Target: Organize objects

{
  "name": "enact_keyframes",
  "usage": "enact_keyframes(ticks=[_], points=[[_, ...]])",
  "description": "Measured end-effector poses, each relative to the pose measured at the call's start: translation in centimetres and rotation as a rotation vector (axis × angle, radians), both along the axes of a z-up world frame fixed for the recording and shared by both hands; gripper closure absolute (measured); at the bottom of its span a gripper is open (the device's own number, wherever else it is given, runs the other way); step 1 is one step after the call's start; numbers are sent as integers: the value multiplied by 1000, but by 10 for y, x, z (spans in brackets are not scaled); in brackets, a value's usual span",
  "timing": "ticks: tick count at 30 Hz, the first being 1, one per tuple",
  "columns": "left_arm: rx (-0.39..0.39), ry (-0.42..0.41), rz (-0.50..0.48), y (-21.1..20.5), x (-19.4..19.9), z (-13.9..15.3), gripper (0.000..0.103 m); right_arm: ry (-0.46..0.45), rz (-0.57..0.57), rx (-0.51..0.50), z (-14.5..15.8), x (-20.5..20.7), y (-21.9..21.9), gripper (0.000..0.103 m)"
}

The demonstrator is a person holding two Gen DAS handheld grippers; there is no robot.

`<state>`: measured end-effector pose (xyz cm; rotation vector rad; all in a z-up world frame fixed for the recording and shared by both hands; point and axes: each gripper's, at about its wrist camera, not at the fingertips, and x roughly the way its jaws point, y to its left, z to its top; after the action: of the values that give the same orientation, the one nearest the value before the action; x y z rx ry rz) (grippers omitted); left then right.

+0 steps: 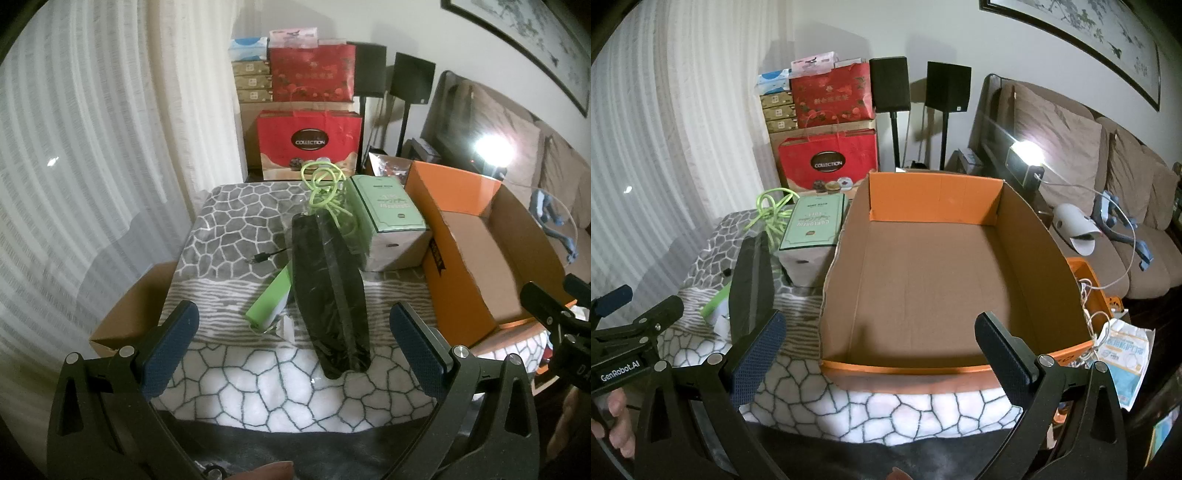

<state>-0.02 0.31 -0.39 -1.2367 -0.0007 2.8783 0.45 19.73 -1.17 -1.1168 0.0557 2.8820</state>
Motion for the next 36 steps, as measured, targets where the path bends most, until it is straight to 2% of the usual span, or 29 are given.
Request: enact_keyframes(ticks=[36], points=[[-6,-1,-3,3,-1,-1,0,-14,-15,-3,-3,-1,9,0]])
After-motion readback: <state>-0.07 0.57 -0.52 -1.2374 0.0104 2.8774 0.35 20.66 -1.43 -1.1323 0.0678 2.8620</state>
